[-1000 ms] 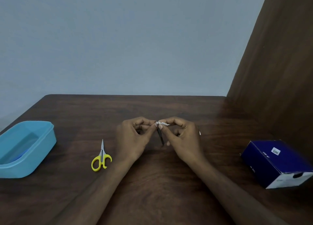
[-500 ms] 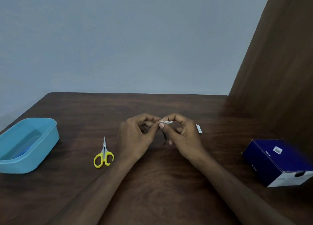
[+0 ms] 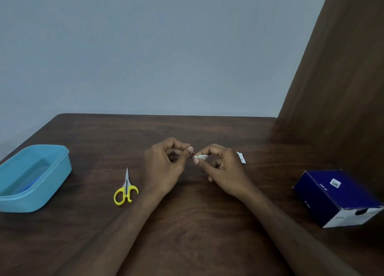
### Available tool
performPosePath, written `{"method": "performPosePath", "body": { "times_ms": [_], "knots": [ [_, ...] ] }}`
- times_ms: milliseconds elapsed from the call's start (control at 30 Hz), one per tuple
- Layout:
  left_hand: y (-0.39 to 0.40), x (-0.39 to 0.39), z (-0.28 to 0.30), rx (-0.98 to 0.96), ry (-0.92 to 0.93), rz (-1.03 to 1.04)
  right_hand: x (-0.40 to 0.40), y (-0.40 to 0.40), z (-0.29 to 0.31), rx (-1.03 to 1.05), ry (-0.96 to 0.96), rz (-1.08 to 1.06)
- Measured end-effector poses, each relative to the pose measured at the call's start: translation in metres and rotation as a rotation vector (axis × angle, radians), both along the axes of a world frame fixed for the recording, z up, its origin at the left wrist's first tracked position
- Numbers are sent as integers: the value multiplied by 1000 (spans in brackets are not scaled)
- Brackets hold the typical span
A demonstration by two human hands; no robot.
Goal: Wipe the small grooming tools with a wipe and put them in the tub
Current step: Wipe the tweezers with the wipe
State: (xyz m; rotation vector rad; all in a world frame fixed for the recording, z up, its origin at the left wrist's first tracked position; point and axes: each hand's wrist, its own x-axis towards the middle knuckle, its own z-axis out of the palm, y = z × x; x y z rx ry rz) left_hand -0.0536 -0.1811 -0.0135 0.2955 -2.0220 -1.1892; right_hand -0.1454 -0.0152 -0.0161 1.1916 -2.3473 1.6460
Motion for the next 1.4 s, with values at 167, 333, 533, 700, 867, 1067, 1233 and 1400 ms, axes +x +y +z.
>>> {"method": "performPosePath", "body": {
  "times_ms": [167,333,533,700,867,1067,1233,1400],
  "knots": [
    [0,-1,3,78,-8,-4,1,1,5,-72,-111,37],
    [3,1,6,44,3,-49,-2,-1,5,-164,-167,-13],
    [4,3,5,-3,-18,-34,0,2,5,-117,-118,23],
    [4,3,6,5,-37,-73,0,-1,7,-159,-105,-11],
    [0,-2,0,23,-25,-52,3,0,7,-76,-134,1],
    [-4,-4,-2,28,-31,-23,0,3,5,85,-119,12],
    [-3,-5,2,131,-5,-1,-1,1,4,62,-112,17],
    [-3,-4,5,182,45,-70,-1,2,10,-21,-272,82]
  ]
}}
